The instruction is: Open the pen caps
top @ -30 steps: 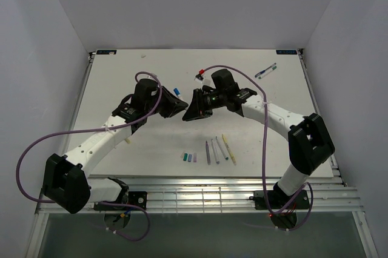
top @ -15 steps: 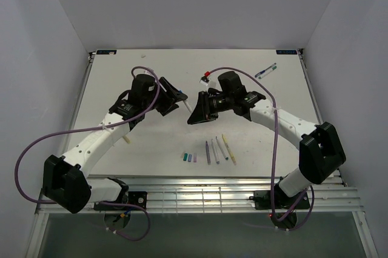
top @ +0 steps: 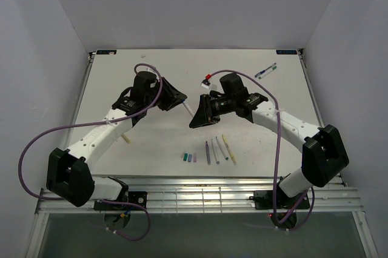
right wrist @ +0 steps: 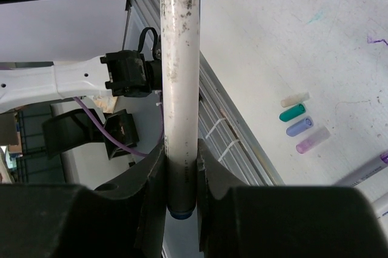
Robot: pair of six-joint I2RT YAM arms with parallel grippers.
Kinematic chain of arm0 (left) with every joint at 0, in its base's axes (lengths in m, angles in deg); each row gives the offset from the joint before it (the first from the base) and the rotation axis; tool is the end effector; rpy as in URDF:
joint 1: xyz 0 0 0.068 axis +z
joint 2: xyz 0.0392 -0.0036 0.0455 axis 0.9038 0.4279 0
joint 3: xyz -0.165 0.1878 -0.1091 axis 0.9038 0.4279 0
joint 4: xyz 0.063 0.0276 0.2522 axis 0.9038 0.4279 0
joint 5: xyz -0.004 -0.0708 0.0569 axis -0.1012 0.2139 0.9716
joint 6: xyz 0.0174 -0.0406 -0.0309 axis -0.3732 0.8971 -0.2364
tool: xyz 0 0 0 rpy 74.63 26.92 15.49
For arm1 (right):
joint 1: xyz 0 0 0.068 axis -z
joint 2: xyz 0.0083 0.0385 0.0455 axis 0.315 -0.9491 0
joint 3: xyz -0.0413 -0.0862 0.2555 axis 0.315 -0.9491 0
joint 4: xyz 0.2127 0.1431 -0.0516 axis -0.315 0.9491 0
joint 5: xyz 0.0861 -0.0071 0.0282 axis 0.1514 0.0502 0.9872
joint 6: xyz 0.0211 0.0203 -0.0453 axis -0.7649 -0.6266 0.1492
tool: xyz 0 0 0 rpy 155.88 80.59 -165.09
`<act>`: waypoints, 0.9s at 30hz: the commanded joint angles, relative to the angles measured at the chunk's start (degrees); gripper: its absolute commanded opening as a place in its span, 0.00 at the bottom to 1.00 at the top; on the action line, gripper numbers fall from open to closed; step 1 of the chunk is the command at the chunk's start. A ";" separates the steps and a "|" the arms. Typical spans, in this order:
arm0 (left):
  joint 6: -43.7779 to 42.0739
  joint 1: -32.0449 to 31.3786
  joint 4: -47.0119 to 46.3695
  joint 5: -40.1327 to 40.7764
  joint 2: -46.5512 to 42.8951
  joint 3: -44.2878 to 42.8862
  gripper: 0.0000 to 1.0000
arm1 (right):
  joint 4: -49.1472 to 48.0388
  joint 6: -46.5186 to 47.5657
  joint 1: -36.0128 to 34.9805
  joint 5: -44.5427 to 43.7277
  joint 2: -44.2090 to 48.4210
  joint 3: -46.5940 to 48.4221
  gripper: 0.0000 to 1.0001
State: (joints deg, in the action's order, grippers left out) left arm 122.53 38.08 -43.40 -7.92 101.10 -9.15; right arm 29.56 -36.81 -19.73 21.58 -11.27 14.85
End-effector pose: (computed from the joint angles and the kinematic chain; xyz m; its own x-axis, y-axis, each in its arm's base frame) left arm 0.2660 -0.1404 0.2975 -0.7506 -0.5853 -0.3066 -0.1677 0.6176 -0.7684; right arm 0.2500 0.2266 0.2832 -0.9003 -0.1347 -0.4139 -0.4310 0.4087 0.8045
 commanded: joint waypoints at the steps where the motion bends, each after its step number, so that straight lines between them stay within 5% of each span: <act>1: -0.74 0.13 -1.12 -0.83 -0.48 -1.10 0.43 | -2.18 -0.12 0.03 3.40 0.32 0.66 0.08; 11: -0.74 0.05 -0.34 -3.04 0.74 -2.15 0.00 | 5.09 6.45 -0.06 -1.94 -2.40 5.66 0.08; 15: -3.46 0.13 10.26 -1.11 5.64 -8.80 0.00 | 22.12 19.96 -1.28 -22.45 -2.76 12.86 0.08; 20: -3.82 4.60 21.19 -2.32 12.08 -15.16 0.00 | 28.84 27.99 -5.06 -51.03 -0.04 11.66 0.08; 24: -3.29 9.62 18.49 -6.80 13.66 -16.48 0.00 | 27.62 31.34 -6.30 -52.51 3.82 6.91 0.08; 27: -6.96 11.21 14.71 -9.71 15.86 -20.07 0.00 | 23.32 32.84 -6.21 -39.98 6.90 4.27 0.08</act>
State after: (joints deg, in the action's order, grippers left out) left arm 121.33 43.50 -28.08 -22.32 116.99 -24.93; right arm 45.76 -7.52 -28.01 -17.15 -10.20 21.63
